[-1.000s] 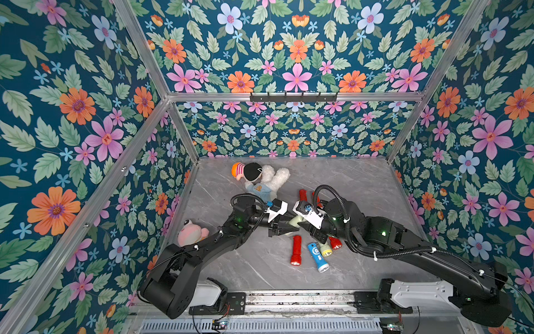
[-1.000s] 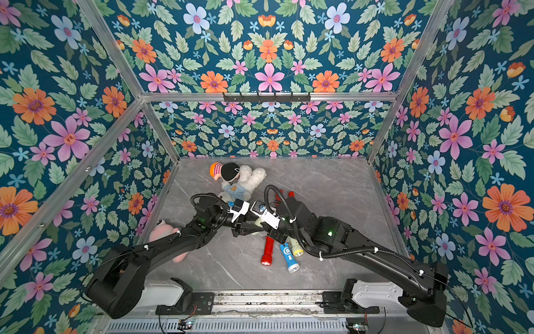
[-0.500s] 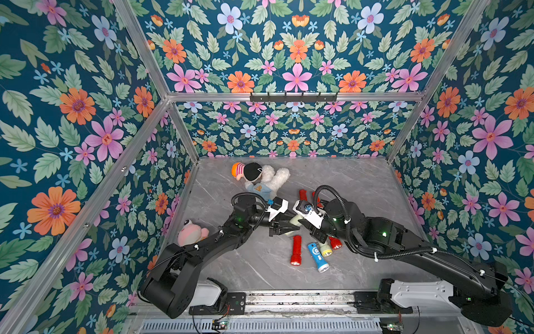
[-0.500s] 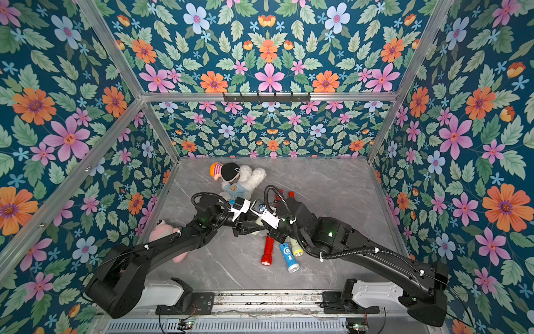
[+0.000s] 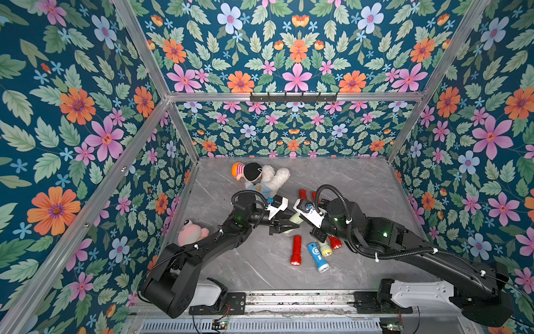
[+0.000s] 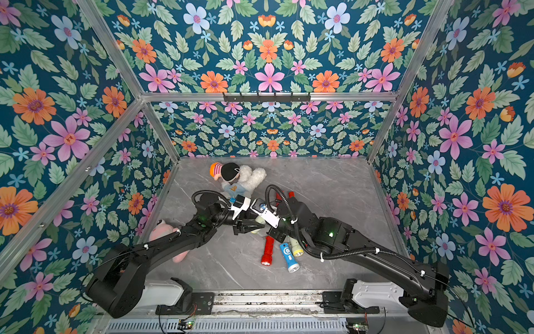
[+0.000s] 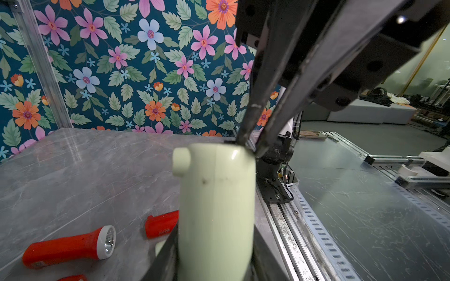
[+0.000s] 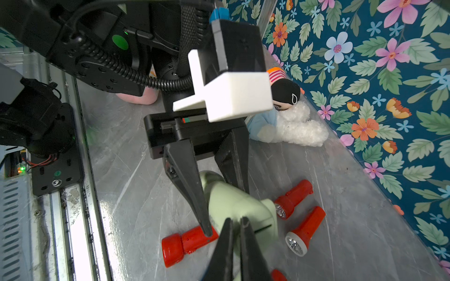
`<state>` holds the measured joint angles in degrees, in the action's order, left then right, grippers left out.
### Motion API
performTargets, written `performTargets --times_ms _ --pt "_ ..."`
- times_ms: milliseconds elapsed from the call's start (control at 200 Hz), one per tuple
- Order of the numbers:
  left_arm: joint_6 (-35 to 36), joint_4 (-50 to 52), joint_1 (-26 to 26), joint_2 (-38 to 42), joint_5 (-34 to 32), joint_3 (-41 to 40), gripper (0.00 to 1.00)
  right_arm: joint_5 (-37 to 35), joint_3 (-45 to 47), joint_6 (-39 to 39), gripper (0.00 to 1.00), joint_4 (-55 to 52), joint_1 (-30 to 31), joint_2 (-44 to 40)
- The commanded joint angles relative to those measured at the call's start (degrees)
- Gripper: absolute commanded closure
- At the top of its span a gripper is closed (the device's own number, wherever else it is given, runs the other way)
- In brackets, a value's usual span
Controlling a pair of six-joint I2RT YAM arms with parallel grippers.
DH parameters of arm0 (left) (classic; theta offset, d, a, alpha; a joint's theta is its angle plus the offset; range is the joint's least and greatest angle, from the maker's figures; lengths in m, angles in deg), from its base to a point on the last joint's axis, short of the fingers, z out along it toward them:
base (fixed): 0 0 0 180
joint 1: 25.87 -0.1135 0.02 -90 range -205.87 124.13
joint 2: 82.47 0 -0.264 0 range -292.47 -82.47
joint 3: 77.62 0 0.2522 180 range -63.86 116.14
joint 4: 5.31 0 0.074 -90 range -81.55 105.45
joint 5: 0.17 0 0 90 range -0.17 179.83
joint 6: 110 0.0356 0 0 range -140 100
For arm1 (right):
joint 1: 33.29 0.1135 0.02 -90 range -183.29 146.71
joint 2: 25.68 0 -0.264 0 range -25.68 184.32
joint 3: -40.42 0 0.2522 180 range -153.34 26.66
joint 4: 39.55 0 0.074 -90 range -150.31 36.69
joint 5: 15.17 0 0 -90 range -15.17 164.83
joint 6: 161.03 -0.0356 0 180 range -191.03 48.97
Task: Close the plug at the bottom of the flashlight
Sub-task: Close the plug of the flashlight.
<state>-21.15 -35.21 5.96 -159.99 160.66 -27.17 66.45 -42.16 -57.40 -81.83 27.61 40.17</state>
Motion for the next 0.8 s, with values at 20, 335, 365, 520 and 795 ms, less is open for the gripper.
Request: performTargets --times_ms 20,335,365,520,795 --pt "-0.7 -5.6 0.1 -0.1 0.5 1.2 1.00 2.8 0.5 -1.0 1.00 -2.5 0.2 -0.1" --pt "-0.1 -4.5 0.0 0.8 0.1 0.8 1.00 3.8 3.4 -4.9 1.00 1.3 -3.3 -9.2" --pt "0.1 -4.1 0.0 1.0 0.0 0.8 1.00 5.0 3.5 -6.7 1.00 0.8 -5.6 -9.9" --pt "1.1 0.1 0.0 1.7 -5.8 0.6 1.00 9.0 5.1 -15.2 1.00 -2.3 -17.8 -11.2" --pt "-9.6 7.1 0.0 1.1 -31.1 3.8 1.00 11.7 6.5 -26.1 1.00 -6.7 -31.1 -7.0"
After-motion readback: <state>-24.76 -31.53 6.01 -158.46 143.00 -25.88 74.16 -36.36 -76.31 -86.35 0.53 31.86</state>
